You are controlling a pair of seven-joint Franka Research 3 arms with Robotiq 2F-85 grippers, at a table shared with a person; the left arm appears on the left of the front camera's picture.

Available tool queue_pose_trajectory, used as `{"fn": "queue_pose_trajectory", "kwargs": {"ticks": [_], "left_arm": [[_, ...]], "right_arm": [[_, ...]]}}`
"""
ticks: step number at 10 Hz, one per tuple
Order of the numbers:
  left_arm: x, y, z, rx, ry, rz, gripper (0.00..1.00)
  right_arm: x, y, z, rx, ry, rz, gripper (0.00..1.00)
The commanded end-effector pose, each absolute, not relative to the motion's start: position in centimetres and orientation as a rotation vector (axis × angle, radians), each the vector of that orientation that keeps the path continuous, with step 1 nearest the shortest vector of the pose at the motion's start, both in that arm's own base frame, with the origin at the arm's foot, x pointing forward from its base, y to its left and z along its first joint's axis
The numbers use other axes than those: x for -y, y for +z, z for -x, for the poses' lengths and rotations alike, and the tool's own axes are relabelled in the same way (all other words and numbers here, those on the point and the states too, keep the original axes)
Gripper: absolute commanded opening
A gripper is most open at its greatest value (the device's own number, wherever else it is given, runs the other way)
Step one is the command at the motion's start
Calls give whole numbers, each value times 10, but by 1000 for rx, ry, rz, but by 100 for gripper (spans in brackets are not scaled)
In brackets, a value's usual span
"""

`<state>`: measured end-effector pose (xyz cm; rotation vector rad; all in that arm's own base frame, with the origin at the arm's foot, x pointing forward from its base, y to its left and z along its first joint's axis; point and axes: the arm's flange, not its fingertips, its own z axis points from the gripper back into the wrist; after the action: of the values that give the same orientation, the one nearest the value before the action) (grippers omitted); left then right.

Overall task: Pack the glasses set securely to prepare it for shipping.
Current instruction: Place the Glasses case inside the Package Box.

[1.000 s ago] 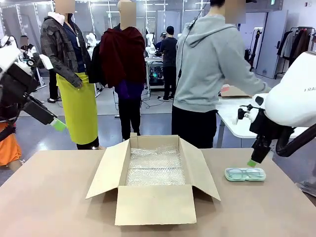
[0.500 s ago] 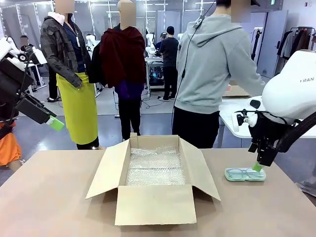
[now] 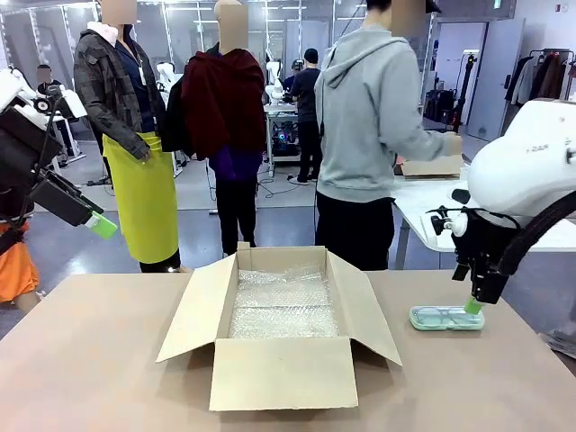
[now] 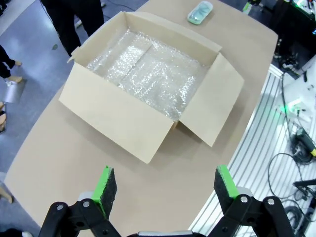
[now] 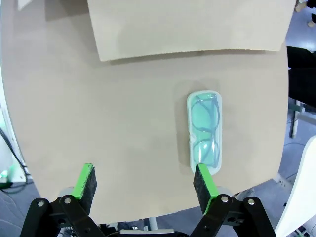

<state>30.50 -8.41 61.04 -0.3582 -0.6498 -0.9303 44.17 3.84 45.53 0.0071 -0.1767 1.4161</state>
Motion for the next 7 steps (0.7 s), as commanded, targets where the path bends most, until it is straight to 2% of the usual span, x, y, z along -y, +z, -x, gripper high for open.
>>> {"fn": "queue_pose_trajectory", "kwargs": {"ticks": [1, 7], "left_arm": [[83, 613, -305, 654, -937, 366, 100], [83, 613, -305, 654, -937, 366, 100]], "right_arm": [[-28, 437, -481, 150, 1453, 4, 100], [-12, 358, -533, 137, 1423, -9, 100]]}}
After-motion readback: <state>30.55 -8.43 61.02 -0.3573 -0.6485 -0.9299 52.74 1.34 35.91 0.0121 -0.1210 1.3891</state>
